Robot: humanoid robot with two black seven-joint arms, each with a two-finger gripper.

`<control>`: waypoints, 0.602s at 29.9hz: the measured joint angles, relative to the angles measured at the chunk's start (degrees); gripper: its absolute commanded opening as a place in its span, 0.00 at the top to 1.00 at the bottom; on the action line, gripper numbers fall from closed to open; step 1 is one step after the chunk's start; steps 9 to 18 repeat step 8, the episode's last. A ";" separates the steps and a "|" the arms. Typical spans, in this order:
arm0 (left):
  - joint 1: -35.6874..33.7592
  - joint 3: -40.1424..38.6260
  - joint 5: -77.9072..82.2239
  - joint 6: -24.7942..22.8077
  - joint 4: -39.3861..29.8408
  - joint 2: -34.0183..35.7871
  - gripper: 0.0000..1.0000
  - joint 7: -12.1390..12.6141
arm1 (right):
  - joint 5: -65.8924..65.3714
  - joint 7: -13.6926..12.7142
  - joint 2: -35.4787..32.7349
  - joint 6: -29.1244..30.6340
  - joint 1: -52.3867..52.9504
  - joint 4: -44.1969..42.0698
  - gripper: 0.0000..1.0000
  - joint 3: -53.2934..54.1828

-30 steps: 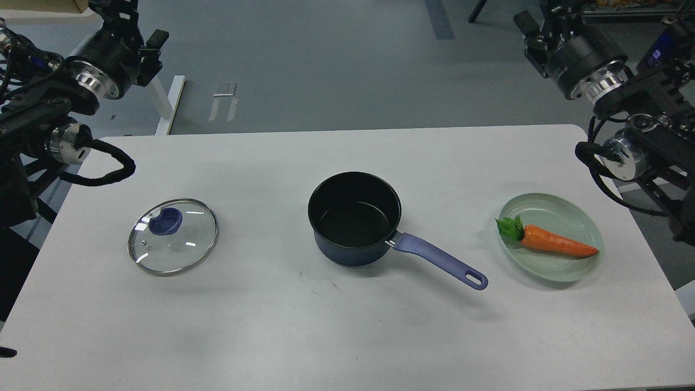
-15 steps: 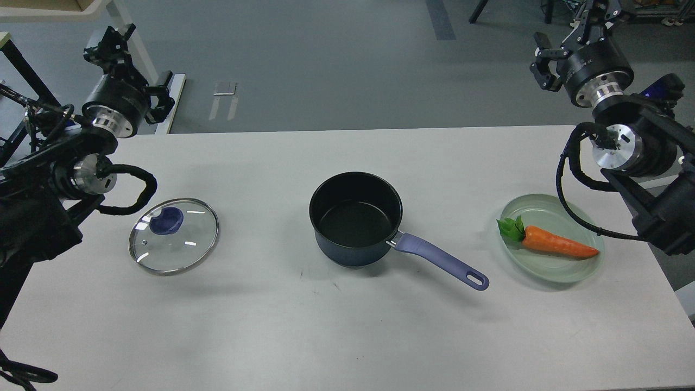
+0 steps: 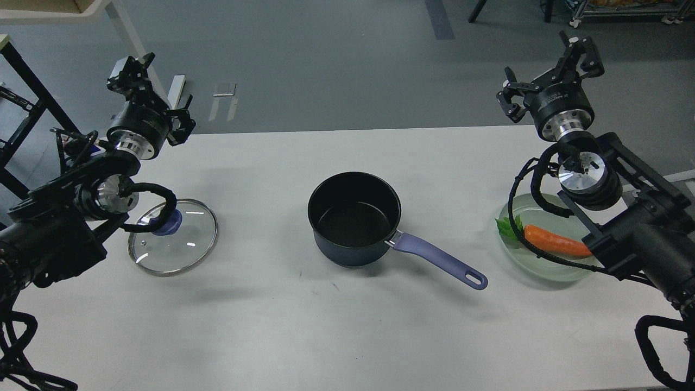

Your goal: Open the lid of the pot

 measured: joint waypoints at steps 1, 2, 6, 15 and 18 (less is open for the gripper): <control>0.00 -0.02 0.00 0.06 0.00 0.06 0.01 0.00 | 0.00 0.00 0.10 0.02 -0.15 -0.03 0.00 0.17; 0.00 -0.05 0.00 0.16 -0.03 0.11 0.01 0.00 | 0.00 0.00 0.15 0.02 -0.25 -0.08 0.00 0.25; -0.04 -0.04 0.33 0.25 -0.25 0.18 0.01 0.00 | 0.01 0.01 0.18 0.00 -0.42 -1.26 0.00 -0.24; -0.16 -0.02 0.48 0.16 -0.41 0.18 0.01 0.00 | 0.00 0.06 0.18 -0.01 -0.45 -1.57 0.00 -0.43; -0.16 -0.02 0.48 0.16 -0.41 0.18 0.01 0.00 | 0.00 0.06 0.18 -0.01 -0.45 -1.57 0.00 -0.43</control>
